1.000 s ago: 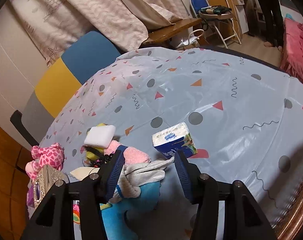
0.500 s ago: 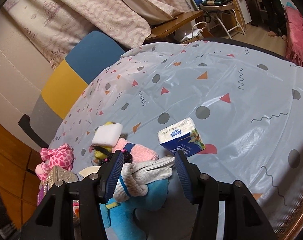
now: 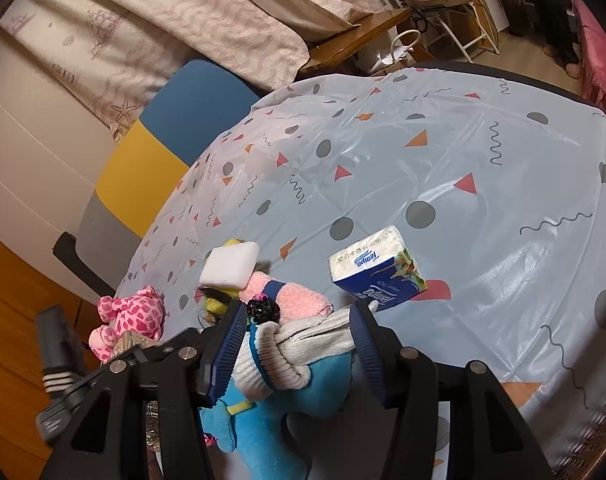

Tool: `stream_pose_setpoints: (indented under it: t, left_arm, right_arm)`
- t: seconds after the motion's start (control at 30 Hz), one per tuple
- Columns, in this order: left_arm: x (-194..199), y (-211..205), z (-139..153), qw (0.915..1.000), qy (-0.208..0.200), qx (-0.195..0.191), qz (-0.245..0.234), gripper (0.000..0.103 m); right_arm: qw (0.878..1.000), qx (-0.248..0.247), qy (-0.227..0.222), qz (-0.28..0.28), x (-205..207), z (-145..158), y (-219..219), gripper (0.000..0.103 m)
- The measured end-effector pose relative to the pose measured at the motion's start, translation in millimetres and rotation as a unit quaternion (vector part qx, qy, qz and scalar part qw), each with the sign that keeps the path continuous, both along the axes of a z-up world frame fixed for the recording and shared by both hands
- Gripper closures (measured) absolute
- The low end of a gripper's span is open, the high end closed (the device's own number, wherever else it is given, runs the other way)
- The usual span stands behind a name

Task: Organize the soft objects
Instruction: 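Grasp the beige mesh roll with the left tool while the right tool holds the glove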

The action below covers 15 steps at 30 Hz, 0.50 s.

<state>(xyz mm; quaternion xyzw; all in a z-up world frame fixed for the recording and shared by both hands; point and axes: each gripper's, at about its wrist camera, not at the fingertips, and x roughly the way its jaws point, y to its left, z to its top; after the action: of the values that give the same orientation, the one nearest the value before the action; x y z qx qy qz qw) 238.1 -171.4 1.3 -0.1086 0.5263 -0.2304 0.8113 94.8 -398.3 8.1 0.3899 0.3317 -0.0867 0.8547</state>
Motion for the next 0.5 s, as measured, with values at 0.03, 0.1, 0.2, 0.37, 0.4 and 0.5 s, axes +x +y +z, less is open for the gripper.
stream_pose_setpoints:
  t: [0.03,0.1,0.2,0.37,0.4,0.5]
  left_arm:
    - [3.5,-3.8,-5.8,1.0000,0.007,0.005,0.000,0.083]
    - [6.3,-5.1,-10.7,1.0000,0.007,-0.002,0.002,0.089]
    - [-2.8,-0.6,3.5,0.9994,-0.025,-0.023,-0.009,0.096]
    - [-38.0,11.6,53.8,0.9916,-0.117,-0.023,-0.050,0.097]
    - [-42.3,14.2,59.9,0.9901,-0.125,-0.027,-0.058,0.097]
    - [-70.4,30.2,81.4,0.9848,-0.146,-0.033,-0.088,0.097]
  right_arm:
    - [1.000,0.000,0.000,-0.001,-0.1,0.1,-0.1,0.049]
    - [1.000,0.004,0.000,-0.006,-1.0,-0.3,-1.3,0.049]
    - [1.000,0.007,0.001,-0.012,-2.1,-1.1,-2.8,0.049]
    - [1.000,0.002,0.003,-0.015,-2.6,-1.3,-3.1,0.049]
    - [1.000,0.001,0.004,-0.015,-2.4,-1.3,-2.8,0.049]
    - [1.000,0.000,0.007,-0.012,-1.8,-1.8,-1.9,0.049]
